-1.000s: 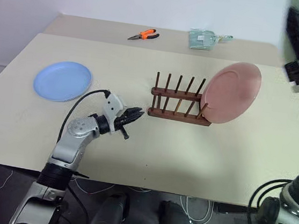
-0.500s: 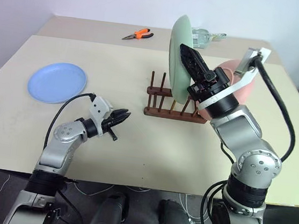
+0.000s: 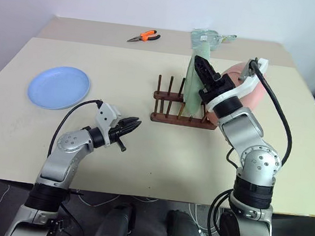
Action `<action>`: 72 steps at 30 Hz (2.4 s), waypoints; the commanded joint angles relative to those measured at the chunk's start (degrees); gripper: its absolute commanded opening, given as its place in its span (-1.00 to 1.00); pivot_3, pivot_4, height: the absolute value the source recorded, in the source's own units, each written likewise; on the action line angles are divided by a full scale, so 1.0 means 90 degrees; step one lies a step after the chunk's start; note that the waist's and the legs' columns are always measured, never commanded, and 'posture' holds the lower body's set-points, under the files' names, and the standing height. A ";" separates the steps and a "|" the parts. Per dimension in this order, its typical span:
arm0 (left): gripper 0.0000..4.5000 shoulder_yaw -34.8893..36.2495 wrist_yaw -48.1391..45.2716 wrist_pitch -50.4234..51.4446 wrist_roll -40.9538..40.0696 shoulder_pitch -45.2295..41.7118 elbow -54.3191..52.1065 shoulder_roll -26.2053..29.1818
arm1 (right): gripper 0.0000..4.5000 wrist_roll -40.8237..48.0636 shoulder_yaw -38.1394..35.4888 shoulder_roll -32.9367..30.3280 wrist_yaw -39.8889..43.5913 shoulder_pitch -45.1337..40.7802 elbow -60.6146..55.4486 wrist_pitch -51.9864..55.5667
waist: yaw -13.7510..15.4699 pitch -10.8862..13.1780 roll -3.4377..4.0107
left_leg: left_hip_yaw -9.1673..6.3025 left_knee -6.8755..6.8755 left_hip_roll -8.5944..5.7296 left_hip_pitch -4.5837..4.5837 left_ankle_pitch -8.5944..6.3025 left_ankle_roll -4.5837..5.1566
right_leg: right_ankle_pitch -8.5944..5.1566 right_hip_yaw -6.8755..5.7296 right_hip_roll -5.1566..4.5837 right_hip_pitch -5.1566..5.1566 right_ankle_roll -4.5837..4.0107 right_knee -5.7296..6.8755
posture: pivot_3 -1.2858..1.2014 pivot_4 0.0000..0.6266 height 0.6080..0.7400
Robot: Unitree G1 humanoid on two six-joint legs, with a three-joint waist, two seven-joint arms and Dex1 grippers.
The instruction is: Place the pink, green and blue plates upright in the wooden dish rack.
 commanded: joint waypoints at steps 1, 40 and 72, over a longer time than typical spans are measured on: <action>-0.76 0.0047 -0.0040 0.0093 -0.0210 -0.0004 -0.0280 0.0001 | 0.54 -0.0882 0.0209 -0.0529 0.0570 -0.0371 -0.0263 -0.0267 | 0.0002 0.0003 0.0004 | 0.0001 0.0000 0.0000 0.0000 0.0000 0.0000 | 0.0000 0.0000 0.0000 0.0000 0.0000 0.0000 | 0.03 -0.52 0.96; -0.98 0.5407 0.6748 0.3040 -0.2534 -0.2384 0.1656 -0.0789 | 1.00 -0.5992 0.2603 -0.2158 0.4890 -0.0414 -0.0573 -0.2405 | 0.0117 0.0011 -0.0081 | -0.0012 0.0001 -0.0005 0.0001 0.0017 -0.0034 | 0.0004 -0.0013 0.0011 -0.0002 0.0011 0.0015 | 0.03 -0.52 0.96; -0.60 0.2821 0.6343 0.4222 -0.3787 -0.3013 -0.1716 -0.1346 | -1.00 -1.0427 0.4041 -0.1825 0.4324 -0.2300 0.2290 -0.5092 | 0.0003 0.0019 -0.0088 | -0.0012 -0.0011 -0.0003 0.0003 0.0058 -0.0099 | 0.0004 -0.0008 0.0018 -0.0023 0.0006 0.0049 | 0.03 -0.52 0.96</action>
